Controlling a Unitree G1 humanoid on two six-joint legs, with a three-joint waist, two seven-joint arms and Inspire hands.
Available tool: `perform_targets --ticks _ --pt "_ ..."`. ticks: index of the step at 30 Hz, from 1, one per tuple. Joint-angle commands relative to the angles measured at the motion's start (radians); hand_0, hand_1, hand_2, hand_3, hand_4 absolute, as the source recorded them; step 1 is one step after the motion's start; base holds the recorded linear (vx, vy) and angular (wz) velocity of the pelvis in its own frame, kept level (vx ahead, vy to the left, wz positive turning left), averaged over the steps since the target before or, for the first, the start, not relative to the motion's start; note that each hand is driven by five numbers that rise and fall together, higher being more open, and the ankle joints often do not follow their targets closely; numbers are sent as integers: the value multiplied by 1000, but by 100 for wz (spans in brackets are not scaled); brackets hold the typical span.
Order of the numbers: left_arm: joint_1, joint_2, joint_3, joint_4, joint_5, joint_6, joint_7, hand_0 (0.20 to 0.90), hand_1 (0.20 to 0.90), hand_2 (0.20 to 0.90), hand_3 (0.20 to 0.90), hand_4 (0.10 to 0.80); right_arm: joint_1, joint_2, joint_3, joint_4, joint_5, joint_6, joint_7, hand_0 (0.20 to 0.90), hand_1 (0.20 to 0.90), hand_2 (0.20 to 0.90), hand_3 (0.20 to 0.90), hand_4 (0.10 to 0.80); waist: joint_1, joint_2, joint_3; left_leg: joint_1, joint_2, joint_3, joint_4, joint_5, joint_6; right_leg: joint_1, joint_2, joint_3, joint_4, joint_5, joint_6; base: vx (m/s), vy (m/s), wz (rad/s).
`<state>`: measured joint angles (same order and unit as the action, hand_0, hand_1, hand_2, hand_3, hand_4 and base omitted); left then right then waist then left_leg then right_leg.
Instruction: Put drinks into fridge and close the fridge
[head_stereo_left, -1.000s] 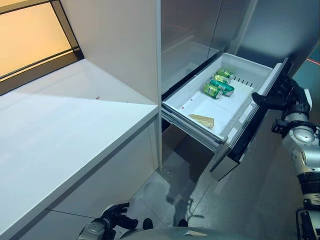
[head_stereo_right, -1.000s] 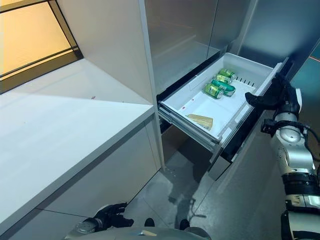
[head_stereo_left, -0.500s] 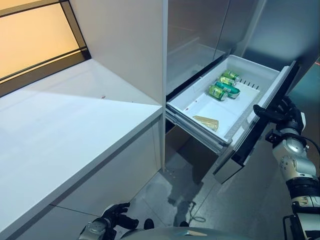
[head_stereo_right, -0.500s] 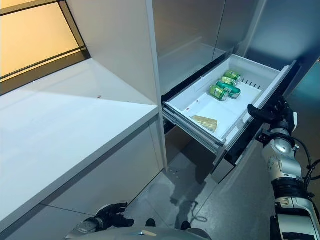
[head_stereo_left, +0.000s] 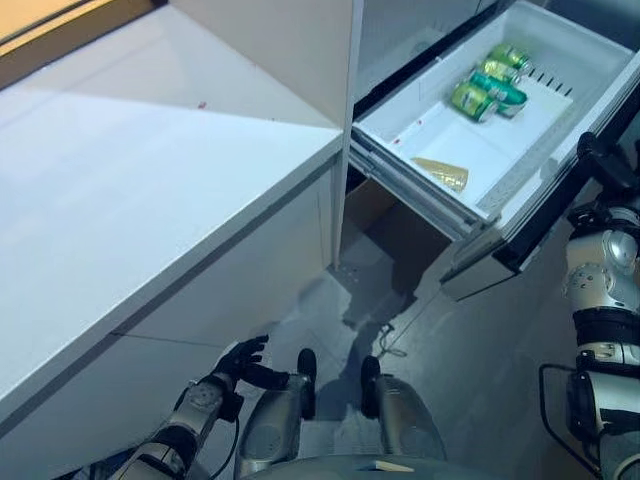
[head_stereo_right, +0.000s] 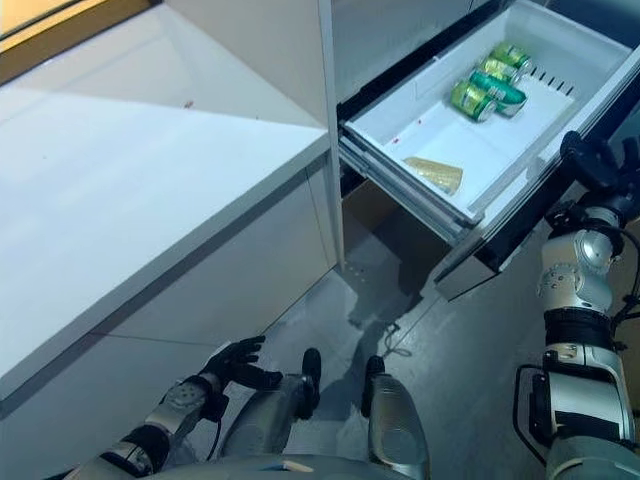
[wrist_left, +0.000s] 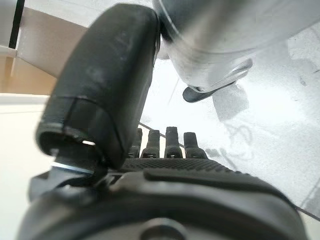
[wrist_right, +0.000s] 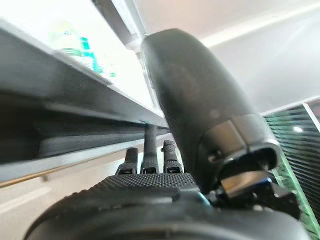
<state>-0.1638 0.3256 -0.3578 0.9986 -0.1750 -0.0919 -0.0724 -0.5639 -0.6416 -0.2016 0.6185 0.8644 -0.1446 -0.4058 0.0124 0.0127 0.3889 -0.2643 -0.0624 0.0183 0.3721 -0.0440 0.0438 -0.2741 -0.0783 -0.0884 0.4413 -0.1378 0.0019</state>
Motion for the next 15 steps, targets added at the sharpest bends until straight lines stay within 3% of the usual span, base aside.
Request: perform_targets --ticks 1,15 --pt "66 1 -47 -23 -7 7 24 900 900 900 900 800 -4 25 88 -34 21 10 78 900 900 900 900 800 49 8 18 -30 -53 -13 127 -166 68 -28 -10 -24 84 -22 -27 -73 86 1" --pt "70 -1 -46 -30 -31 0 22 900 900 900 900 800 -162 57 228 -59 13 52 365 900 900 900 900 800 106 14 58 -77 -66 -46 136 -135 53 -75 -11 -45 139 -29 -27 8 37 -1"
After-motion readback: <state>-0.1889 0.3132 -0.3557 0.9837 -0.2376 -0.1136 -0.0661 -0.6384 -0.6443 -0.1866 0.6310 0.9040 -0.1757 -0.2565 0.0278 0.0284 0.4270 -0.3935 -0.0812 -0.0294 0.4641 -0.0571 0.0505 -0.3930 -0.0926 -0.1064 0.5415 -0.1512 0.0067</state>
